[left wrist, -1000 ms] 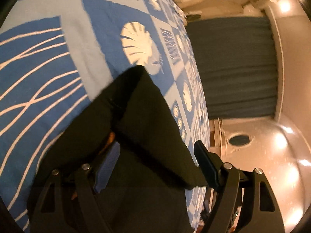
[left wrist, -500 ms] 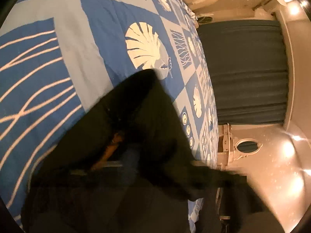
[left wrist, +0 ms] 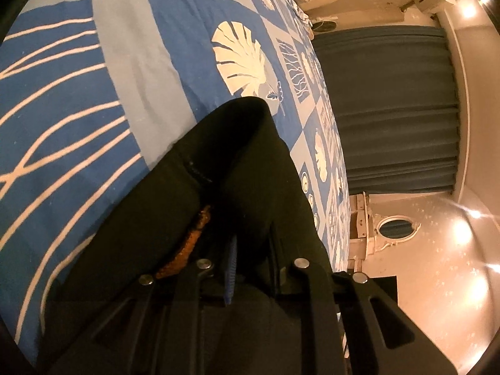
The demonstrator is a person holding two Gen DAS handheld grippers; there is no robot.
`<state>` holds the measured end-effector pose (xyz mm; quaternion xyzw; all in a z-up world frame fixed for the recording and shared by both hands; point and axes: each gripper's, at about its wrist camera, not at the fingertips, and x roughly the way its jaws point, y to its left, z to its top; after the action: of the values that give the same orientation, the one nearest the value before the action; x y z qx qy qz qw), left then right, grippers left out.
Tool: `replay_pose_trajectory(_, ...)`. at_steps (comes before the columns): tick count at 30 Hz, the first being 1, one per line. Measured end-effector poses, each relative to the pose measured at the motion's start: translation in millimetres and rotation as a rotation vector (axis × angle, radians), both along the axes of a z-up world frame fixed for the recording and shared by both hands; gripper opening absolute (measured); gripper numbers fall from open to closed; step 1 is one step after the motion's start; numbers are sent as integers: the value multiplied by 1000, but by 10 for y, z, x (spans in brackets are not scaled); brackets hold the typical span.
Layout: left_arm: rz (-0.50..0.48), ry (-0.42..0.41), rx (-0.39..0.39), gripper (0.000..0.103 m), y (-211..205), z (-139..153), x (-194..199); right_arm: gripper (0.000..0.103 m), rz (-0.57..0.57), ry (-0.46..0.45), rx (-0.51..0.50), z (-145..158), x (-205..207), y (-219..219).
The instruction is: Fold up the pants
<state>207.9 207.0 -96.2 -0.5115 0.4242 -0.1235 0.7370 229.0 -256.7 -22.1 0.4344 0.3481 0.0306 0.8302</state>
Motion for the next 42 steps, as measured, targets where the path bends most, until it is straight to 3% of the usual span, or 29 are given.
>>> replay_pose_trajectory(4, -7, 5, 12, 19, -26, 27, -12, 47, -36, 99, -122, -19, 163, 5)
replay_pose_trajectory(8, -9, 9, 11, 19, -31, 31, 12, 47, -53, 188, -170, -149, 249, -12)
replay_pose_trajectory(10, -13, 9, 16, 19, -36, 34, 26, 41, -57, 217, -155, -238, 277, -52)
replay_pose_trajectory(11, -13, 9, 17, 19, -42, 35, 33, 29, -56, 226, -138, -286, 289, -73)
replay_pose_trajectory(12, -12, 11, 17, 19, -41, 37, 36, 15, -54, 231, -104, -347, 293, -96)
replay_pose_trajectory(14, -14, 13, 19, 19, -42, 44, 44, 8, -51, 222, -55, -399, 286, -143)
replay_pose_trajectory(19, -29, 8, 53, 17, -47, 114, 70, 6, -63, 120, 4, -275, 88, -246)
replay_pose_trajectory(23, -21, -56, 99, 17, -53, 266, 31, 6, -56, 27, 43, -84, -161, -281)
replay_pose_trajectory(29, -18, -150, 24, 17, 23, 479, -113, 6, -24, -89, 83, 134, -727, -245)
replay_pose_trajectory(33, -37, -176, 9, 17, 75, 568, -327, 6, -29, -133, 105, 116, -1332, -170)
replay_pose_trajectory(38, -44, -151, -21, 17, 205, 489, -708, 6, -28, -105, 127, -92, -2048, -36)
replay_pose_trajectory(42, -83, -116, 55, 17, 262, 365, -949, 6, -31, -28, 129, -395, -2460, 15)
